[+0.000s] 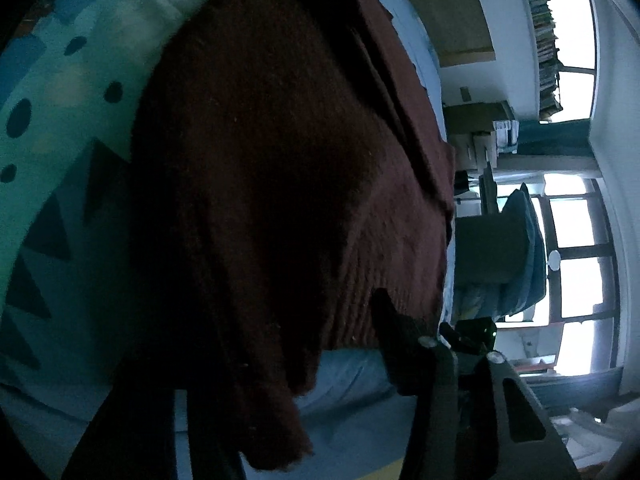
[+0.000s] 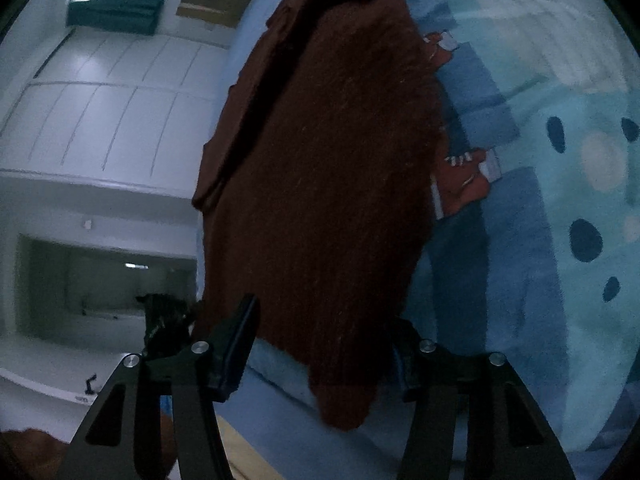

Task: Fold small clothes
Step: 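Lift the hem with both tools and fold it toward the collar, then lay the hem onto the collar edge and open both tools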

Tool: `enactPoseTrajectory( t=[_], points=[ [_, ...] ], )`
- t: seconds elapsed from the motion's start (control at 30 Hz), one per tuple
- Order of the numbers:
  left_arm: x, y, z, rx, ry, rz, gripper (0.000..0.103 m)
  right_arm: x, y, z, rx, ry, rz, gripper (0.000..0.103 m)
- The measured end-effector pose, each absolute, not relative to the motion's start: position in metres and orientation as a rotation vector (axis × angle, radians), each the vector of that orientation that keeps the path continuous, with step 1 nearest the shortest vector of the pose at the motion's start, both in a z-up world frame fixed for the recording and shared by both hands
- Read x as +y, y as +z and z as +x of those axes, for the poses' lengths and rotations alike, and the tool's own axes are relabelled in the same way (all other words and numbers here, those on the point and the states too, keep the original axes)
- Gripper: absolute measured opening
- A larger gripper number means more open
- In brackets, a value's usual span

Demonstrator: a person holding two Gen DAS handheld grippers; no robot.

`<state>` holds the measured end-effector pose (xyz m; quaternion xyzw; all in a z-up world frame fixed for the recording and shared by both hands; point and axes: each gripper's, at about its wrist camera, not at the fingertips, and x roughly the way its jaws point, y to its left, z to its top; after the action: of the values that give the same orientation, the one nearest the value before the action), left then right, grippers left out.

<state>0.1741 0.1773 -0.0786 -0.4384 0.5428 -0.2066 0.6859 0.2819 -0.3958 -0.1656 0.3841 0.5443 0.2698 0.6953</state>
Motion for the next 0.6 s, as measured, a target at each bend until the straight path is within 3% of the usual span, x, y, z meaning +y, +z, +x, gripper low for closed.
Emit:
enactPoseTrajectory(
  t=[0.27,0.33,0.37,0.4,0.43,0.6],
  points=[
    [0.197,-0.079,0.171,1.155,-0.392,-1.045,0.031,-0.393,-0.168,0.283,1.230,0.554,0.840,0.041],
    [0.194,-0.080,0.167,1.154,-0.387,-1.036,0.026,-0.392,-0.169,0.282,1.231,0.551,0.839,0.033],
    [0.192,-0.079,0.166,1.157,-0.384,-1.020,0.019,-0.391,-0.169,0.281,1.235,0.552,0.836,0.022],
    [0.189,-0.077,0.164,1.156,-0.385,-1.005,0.016,-0.390,-0.170,0.281,1.238,0.556,0.836,0.016],
    [0.189,-0.073,0.164,1.153,-0.387,-0.989,0.011,-0.389,-0.169,0.280,1.238,0.557,0.833,0.015],
    [0.185,-0.052,0.162,1.099,-0.395,-0.969,0.008,-0.390,-0.151,0.282,1.161,0.562,0.848,0.011]
  ],
)
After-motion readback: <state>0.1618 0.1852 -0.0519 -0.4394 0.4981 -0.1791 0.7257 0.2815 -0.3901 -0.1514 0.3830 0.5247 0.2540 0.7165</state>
